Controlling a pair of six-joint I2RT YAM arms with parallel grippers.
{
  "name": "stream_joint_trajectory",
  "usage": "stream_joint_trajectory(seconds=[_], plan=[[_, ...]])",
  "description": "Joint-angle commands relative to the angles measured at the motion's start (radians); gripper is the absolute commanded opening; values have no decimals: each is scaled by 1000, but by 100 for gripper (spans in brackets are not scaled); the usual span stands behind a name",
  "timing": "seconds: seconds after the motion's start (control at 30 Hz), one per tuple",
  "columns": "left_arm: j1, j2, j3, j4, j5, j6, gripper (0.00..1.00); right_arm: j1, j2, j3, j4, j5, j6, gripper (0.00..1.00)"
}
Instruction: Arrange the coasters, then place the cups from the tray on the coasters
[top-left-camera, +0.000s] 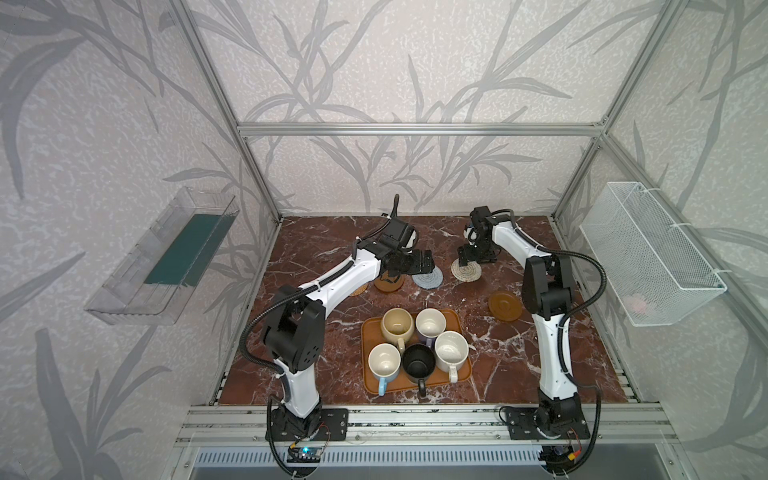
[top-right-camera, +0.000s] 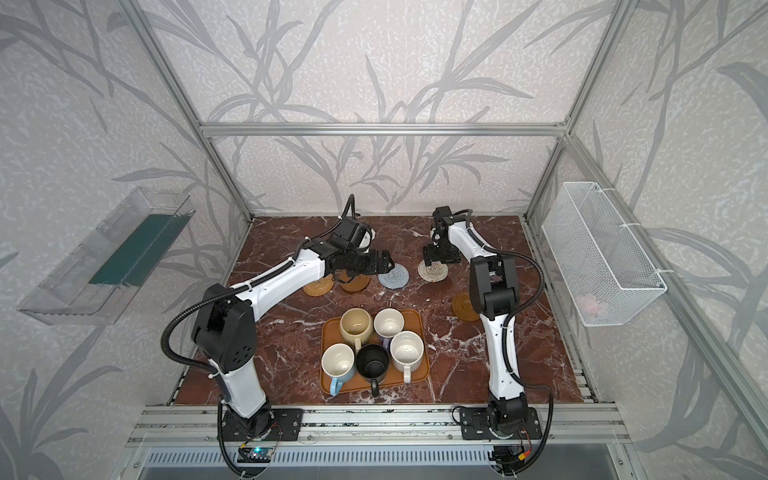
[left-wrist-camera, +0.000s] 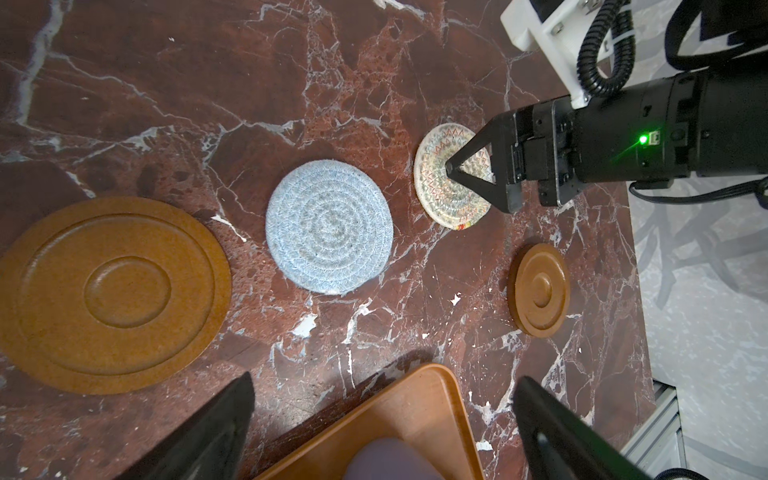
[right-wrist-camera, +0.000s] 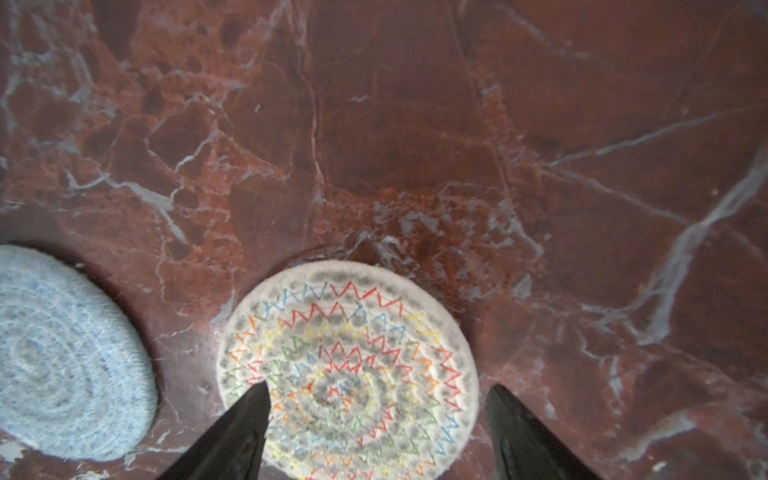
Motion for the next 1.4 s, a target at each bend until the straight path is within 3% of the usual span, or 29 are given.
stream_joint_trajectory(seconds=[0.0,0.27,0.97,1.37], plan=[[-6,4,32,-8,-22,12,99,-1,36,46,-76,-8,-29,83],[-6,-1,27,-7,-22,12,99,0,76,99,-145,-30,-49,82],[-4,-28,-6,14,-23,9,99,56,-53,-141,-85,5,-60,77],[-4,-39,0,8,-20,19,99,56,-94,-15,-97,38,-42,84]])
